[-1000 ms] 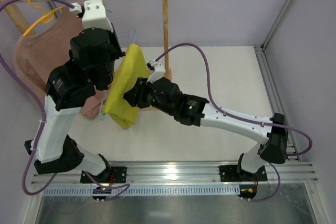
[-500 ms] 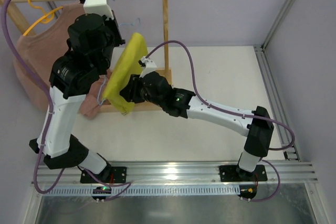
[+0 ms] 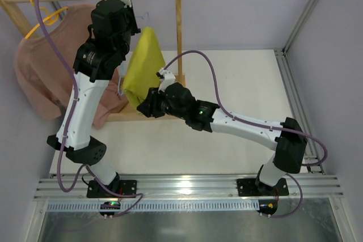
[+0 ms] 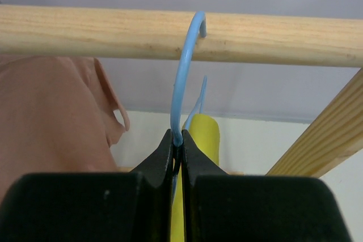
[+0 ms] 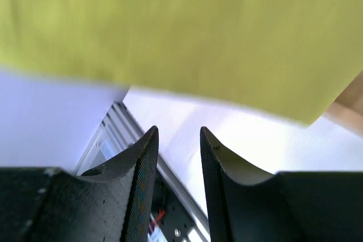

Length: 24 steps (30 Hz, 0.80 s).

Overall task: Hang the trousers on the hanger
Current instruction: Hang the hanger with trousers onto the clothesline

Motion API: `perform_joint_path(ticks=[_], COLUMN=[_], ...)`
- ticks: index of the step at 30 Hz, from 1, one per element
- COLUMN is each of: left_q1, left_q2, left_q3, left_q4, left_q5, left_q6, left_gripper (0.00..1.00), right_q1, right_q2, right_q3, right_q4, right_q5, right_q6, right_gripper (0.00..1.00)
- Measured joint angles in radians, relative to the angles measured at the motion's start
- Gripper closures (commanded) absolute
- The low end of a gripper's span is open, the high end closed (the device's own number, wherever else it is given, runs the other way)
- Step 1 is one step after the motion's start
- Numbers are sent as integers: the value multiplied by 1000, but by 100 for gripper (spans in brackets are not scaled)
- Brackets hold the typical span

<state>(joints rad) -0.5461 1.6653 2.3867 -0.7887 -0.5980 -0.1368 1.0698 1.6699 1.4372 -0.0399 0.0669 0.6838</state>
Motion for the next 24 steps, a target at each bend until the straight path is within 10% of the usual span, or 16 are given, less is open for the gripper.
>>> perform_joint_path(ticks=[7, 24], left_q1=[13, 108], left_q2=[21, 41], left_q3=[34, -27], left_q4=[94, 159], left_q5=[6, 35], left_q6=[39, 62], left_gripper=[100, 100], right_q1=[27, 39], right_q2=[-260, -558], right_q3=[-310, -485], right_q4=[70, 126], right_q5=[-79, -129], right_q6=[12, 56], right_gripper=[61, 61])
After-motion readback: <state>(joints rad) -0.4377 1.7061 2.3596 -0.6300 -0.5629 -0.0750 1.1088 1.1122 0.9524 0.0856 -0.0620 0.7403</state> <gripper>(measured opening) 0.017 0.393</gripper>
